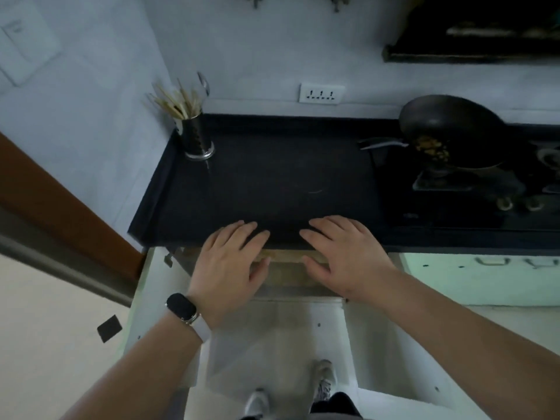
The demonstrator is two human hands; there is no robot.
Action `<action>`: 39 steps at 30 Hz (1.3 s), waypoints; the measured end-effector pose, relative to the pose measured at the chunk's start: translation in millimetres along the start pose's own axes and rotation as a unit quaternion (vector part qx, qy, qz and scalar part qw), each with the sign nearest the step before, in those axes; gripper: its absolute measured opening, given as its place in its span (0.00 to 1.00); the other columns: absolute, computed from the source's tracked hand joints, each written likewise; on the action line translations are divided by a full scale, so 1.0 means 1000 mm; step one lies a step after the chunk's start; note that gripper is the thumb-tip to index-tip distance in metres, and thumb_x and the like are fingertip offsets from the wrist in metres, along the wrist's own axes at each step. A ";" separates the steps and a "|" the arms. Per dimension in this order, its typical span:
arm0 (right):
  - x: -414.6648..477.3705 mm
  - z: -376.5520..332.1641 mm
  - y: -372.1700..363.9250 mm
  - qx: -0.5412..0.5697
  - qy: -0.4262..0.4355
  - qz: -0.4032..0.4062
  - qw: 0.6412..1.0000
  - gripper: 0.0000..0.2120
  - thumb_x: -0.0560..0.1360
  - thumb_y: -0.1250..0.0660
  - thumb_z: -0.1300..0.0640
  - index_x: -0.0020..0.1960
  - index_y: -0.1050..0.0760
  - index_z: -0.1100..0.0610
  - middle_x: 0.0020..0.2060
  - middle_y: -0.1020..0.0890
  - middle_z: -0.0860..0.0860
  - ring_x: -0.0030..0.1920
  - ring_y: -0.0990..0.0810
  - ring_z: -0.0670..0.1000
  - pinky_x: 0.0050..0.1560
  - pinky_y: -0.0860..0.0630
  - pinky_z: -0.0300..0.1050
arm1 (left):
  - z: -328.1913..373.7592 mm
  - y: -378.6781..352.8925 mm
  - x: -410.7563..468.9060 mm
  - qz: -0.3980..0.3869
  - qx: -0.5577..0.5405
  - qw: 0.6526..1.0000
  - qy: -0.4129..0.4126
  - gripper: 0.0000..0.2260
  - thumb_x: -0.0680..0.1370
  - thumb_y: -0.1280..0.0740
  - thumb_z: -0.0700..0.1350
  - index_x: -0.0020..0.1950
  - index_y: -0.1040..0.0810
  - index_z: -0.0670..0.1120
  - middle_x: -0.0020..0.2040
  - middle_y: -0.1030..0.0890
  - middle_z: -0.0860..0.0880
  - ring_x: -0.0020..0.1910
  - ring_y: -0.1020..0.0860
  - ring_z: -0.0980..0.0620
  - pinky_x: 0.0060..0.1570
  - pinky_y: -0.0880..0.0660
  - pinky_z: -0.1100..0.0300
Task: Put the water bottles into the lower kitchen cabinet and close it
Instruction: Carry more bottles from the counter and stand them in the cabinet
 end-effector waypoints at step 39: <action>-0.459 0.229 0.084 -0.049 -0.455 0.133 0.879 0.22 0.76 0.42 0.41 0.61 0.21 0.52 0.59 0.19 0.52 0.59 0.22 0.58 0.59 0.27 0.54 | 0.498 -0.056 0.070 -0.014 -0.102 0.891 -0.442 0.20 0.77 0.37 0.53 0.64 0.19 0.46 0.62 0.18 0.44 0.63 0.23 0.42 0.60 0.25 0.44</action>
Point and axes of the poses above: each hand's wrist, its own x-axis towards the middle knuckle, its own y-axis out of the back of the hand, z = x × y, the point moved 3 cm from there along x, towards the middle knuckle
